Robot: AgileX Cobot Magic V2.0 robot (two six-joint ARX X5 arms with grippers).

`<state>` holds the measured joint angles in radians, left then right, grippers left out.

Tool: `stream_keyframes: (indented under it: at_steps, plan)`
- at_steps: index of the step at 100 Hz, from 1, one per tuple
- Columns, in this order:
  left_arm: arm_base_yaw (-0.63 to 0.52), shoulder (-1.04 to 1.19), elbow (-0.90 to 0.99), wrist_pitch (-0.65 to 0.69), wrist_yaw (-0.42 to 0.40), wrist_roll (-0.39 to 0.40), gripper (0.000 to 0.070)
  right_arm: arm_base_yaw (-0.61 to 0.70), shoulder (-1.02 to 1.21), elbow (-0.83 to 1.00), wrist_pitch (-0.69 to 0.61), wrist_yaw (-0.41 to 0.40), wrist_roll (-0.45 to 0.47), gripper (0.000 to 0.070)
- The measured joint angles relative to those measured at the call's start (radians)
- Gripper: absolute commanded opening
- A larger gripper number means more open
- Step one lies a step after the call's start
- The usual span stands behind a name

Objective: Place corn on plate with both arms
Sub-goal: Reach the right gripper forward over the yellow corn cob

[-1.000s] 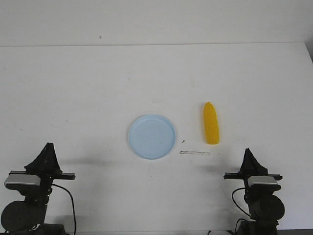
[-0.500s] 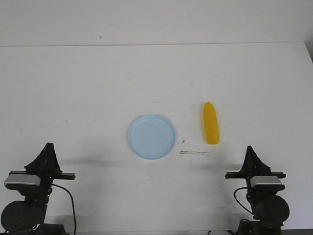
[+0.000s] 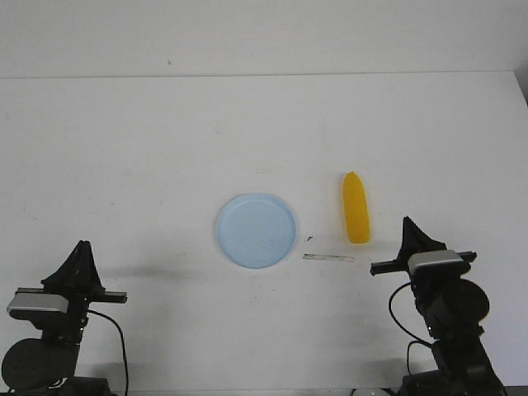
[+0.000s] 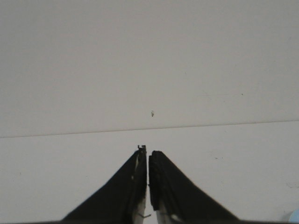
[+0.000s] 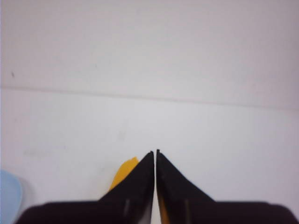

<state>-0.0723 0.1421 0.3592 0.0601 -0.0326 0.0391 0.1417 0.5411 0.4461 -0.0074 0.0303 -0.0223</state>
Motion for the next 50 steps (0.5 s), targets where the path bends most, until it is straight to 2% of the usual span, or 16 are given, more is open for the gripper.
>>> stream_keyframes:
  at_steps: [18, 50]
  plan:
    - [0.000, 0.000, 0.000, 0.000, 0.000, 0.000, 0.0002, 0.025, 0.243, 0.141, -0.082, 0.018, 0.031, 0.0004]
    - [0.000, 0.000, 0.000, 0.000, 0.000, 0.000, 0.0002, 0.084, 0.608, 0.478, -0.413, 0.022, 0.147, 0.0004]
